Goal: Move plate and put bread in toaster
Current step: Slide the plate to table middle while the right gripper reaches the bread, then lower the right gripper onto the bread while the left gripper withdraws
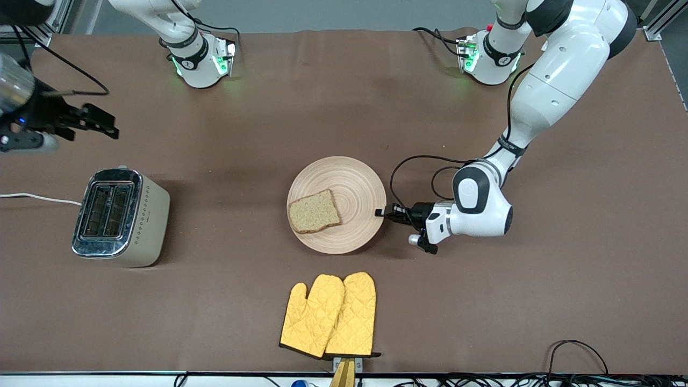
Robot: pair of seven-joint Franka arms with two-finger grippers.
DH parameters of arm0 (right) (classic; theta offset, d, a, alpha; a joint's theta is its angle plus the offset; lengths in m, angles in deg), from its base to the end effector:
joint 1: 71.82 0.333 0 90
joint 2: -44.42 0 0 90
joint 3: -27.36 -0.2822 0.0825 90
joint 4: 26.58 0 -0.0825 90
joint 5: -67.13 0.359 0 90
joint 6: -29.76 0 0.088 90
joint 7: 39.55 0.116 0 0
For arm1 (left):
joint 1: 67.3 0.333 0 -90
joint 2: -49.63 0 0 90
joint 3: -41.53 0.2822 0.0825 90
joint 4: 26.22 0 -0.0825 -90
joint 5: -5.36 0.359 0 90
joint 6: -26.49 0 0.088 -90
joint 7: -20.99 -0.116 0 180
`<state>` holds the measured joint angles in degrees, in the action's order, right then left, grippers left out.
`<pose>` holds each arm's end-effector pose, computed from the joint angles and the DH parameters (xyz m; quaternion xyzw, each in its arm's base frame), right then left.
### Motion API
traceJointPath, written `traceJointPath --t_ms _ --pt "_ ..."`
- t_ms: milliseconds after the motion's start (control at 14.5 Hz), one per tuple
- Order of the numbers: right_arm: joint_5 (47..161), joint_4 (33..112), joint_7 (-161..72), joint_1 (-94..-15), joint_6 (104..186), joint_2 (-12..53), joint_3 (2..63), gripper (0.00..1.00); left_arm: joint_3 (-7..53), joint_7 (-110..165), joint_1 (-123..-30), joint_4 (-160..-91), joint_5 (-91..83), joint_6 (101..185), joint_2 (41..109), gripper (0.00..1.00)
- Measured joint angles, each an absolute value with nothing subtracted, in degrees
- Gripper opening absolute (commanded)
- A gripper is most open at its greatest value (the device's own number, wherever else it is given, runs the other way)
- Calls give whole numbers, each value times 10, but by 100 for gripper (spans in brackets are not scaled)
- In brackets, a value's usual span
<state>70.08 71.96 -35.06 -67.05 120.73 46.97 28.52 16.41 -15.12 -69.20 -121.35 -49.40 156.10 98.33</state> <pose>0.5117 0.0380 0.5401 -0.9987 0.0092 0.0455 0.0230 0.5595 -0.2925 0.1408 0.8693 -0.1065 -0.0698 0.4776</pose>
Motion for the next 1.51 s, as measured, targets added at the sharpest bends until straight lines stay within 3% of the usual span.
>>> traceJointPath --t_ms 138,275,344,551,826,1101,1514 --pt "702 761 -315 -641 1265 464 283 100 164 -192 -689 -1214 -511 1561 996 16" --pt "703 821 -283 -607 1336 461 281 100 164 -208 -688 -1213 -528 1561 1000 45" --pt "703 853 -272 -589 1373 460 281 100 164 -209 -687 -1212 -532 1561 1000 96" --pt "703 927 -216 -534 1459 460 279 100 163 -206 -674 -1206 -534 1561 999 100" --pt "703 941 -125 -461 1505 459 279 100 166 -177 -612 -1191 -519 1560 986 100" --pt "703 963 -49 -407 1594 422 279 99 164 3 -541 -1149 -374 1523 946 100" --pt "703 958 35 -345 1677 327 278 83 165 155 -482 -1080 -254 1405 866 100"
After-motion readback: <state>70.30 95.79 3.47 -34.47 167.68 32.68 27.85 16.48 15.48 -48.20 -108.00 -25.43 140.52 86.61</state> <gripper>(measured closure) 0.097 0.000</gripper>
